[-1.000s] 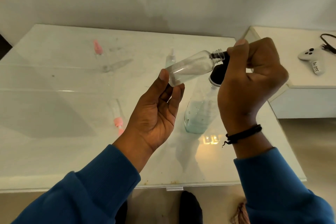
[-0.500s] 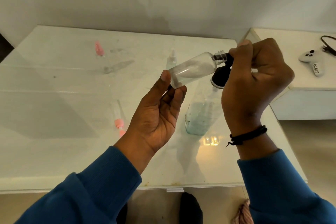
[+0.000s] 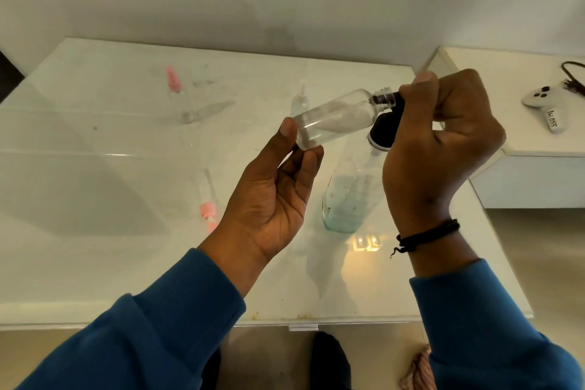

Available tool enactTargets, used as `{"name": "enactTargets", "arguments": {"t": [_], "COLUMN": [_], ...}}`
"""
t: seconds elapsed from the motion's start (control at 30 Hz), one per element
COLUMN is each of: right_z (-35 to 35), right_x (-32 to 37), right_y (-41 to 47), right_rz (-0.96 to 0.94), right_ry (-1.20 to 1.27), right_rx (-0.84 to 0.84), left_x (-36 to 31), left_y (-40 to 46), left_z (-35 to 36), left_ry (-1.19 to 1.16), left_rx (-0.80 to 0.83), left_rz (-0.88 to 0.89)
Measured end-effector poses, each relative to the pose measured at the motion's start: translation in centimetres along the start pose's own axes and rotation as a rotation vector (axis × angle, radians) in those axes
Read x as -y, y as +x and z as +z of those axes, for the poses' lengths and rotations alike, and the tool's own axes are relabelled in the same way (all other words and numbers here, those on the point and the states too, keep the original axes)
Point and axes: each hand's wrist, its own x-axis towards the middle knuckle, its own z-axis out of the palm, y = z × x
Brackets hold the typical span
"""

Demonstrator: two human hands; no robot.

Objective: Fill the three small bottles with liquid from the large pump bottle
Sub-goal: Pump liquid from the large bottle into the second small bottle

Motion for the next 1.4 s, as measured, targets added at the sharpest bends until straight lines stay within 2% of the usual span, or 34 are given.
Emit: {"name": "enactTargets", "arguments": {"t": [0.93,1.13,1.3,1.4], "right_z": [0.2,-0.2,0.0,-0.2], "right_x": [-0.5,-0.7,-0.9,-1.0], "right_y": [0.0,0.4,-0.3,0.2], "right_rz": [-0.079,-0.13,-0.099,-0.111], "right_ry": [-0.022,-0.049,-0.051,-0.057], "right_rx": [0.006,-0.003,0.016,0.008], "left_x": [-0.2,-0.2,-0.4,-0.2], "left_y": [-0.2,-0.1,0.0,-0.2], "left_z": [0.3,0.1,-0.2,0.1], "left_ry": [0.002,0.004,-0.02,0.038], "left_rx": [0.007,0.051,0.063,0.054], "left_rz": [0.035,0.044,0.042,0.045]}}
